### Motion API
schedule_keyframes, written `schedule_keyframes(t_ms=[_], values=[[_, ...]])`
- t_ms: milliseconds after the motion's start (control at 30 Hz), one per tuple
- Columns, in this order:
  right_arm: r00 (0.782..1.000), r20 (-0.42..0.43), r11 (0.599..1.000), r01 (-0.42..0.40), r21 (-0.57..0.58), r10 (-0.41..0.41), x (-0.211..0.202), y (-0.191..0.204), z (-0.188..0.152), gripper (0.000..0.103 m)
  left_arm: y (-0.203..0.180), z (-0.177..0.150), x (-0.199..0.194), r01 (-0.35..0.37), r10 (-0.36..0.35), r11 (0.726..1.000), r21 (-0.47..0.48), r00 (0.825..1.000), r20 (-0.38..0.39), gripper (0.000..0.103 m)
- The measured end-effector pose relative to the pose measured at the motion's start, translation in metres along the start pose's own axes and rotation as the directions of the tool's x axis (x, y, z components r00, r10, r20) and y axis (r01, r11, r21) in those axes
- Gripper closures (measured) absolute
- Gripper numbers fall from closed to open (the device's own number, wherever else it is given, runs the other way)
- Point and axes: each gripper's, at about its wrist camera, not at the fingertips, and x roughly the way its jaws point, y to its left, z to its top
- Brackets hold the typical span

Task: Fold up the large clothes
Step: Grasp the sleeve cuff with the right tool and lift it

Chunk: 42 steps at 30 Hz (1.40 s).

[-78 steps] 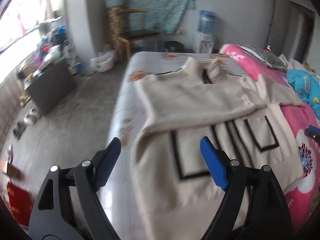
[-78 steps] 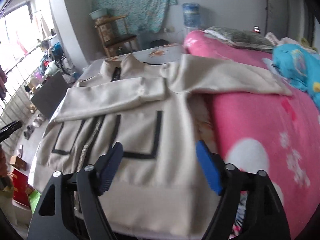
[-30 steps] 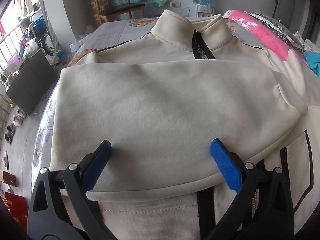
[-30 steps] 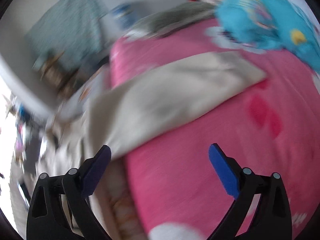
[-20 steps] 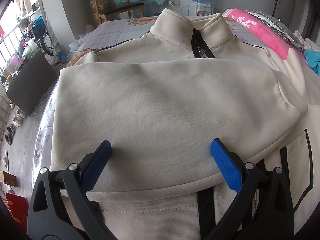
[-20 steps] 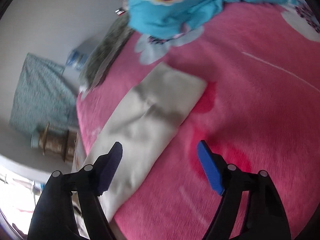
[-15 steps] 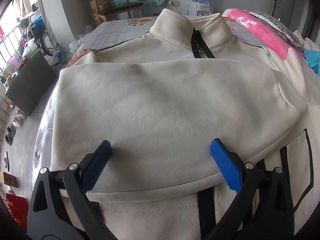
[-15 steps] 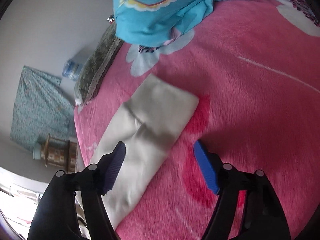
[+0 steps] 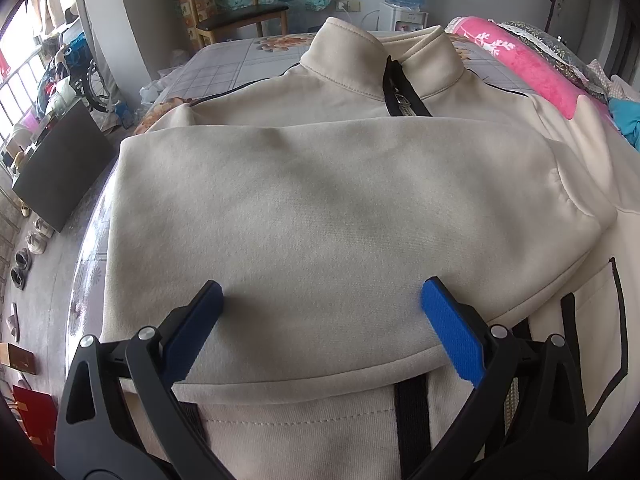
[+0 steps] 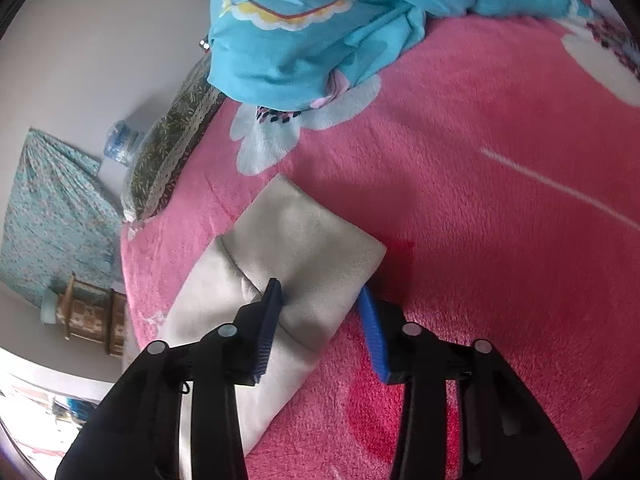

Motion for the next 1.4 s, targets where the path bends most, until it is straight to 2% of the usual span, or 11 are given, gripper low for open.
schedule_keyframes(t_ms=[67, 100, 167, 233, 467, 767, 1000, 1400], values=[[1.0, 0.008, 1.0, 0.016, -0.003, -0.016, -0.001, 0.0, 0.0, 0.079, 0.0, 0.0, 0.0, 0.0, 0.0, 1.0, 0.001, 1.0, 0.001, 0.006], [1.0, 0.009, 1.0, 0.009, 0.005, -0.009, -0.001, -0.002, 0.0, 0.081, 0.0, 0.001, 0.0, 0.001, -0.001, 1.0, 0.0, 1.0, 0.001, 0.006], [1.0, 0.012, 1.0, -0.02, 0.023, 0.02, -0.006, -0.005, 0.002, 0.092, 0.0, 0.0, 0.0, 0.001, -0.001, 1.0, 0.0, 1.0, 0.002, 0.006], [0.999, 0.025, 0.999, -0.039, 0.018, 0.039, -0.012, -0.004, 0.003, 0.094, 0.0, 0.0, -0.001, 0.004, -0.004, 1.0, 0.001, 1.0, 0.006, 0.006], [0.99, 0.087, 0.992, -0.104, -0.077, 0.11, -0.05, 0.029, 0.004, 0.094, 0.0, -0.001, -0.001, 0.004, -0.004, 1.0, 0.002, 1.0, 0.01, 0.006], [0.952, 0.131, 0.942, -0.242, -0.233, 0.277, -0.111, 0.099, -0.009, 0.095, 0.0, -0.001, -0.001, 0.004, -0.004, 1.0, 0.001, 1.0, 0.01, 0.006], [0.919, 0.122, 0.895, -0.324, -0.305, 0.374, -0.142, 0.142, -0.028, 0.095, -0.001, -0.001, -0.001, 0.004, -0.004, 1.0, 0.002, 1.0, 0.01, 0.006], [0.874, 0.078, 0.809, -0.405, -0.426, 0.479, -0.188, 0.201, -0.069, 0.095, -0.001, -0.001, -0.001, 0.007, -0.007, 1.0, 0.006, 1.0, 0.01, 0.006]])
